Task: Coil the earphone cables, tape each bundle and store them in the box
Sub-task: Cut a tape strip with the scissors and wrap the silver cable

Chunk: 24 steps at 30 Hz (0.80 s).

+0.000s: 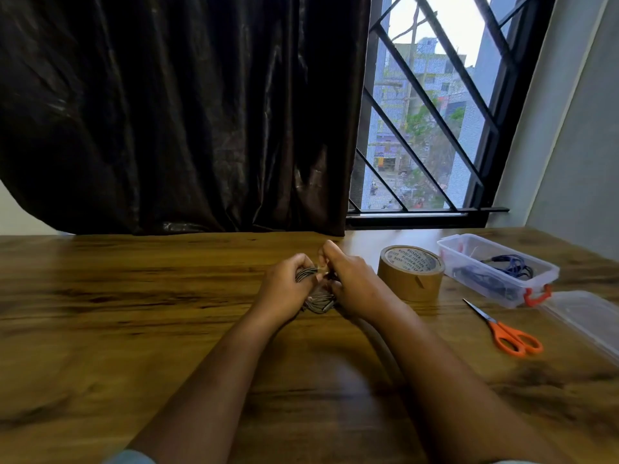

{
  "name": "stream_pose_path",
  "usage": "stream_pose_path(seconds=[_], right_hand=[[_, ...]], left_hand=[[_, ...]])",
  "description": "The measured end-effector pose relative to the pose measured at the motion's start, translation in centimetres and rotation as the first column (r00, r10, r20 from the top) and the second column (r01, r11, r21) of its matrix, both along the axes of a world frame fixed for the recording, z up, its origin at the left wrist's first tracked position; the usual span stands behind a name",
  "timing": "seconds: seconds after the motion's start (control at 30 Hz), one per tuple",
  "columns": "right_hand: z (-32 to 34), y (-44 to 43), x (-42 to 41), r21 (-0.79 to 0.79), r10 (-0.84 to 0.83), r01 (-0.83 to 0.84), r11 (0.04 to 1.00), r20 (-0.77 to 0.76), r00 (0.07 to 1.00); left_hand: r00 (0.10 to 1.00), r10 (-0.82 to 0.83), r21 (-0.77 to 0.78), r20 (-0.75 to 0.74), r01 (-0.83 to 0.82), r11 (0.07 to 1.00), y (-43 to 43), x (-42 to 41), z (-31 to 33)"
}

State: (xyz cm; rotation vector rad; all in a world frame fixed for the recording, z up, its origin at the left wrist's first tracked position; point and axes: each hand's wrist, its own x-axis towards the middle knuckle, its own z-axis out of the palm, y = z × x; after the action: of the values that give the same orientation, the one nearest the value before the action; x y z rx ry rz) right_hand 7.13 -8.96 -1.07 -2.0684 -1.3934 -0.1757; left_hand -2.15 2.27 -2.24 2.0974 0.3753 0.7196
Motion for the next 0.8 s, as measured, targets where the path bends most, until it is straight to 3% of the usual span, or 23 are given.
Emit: stream_pose_path(seconds=[0.33,0.5,0.6,0.8], right_hand=[[0.08,-0.16,0.66,0.0,0.054,-0.054,0.999,-0.109,0.993],[0.14,-0.39,0.78,0.091,0.111,-0.09,0.992,-0.267,0.957],[-0.08,-0.26,0.62,0.179,0.13,-0.065,0.982,-0.379,0.916],[-0.32,0.16,0.3,0.201,0.046,0.047,0.979,-0.434,0.9]], left_hand=[[0.999,0.053,0.28,-0.002,-0.051,0.959,-0.03,-0.08,0.28],[0.999,0.05,0.35,-0.002,-0.046,0.936,0.16,-0.3,0.21],[0.999,0.038,0.406,-0.008,-0.031,0.913,0.03,-0.41,0.25],[0.998,0.063,0.454,0.014,-0.062,0.889,-0.07,-0.18,-0.11]])
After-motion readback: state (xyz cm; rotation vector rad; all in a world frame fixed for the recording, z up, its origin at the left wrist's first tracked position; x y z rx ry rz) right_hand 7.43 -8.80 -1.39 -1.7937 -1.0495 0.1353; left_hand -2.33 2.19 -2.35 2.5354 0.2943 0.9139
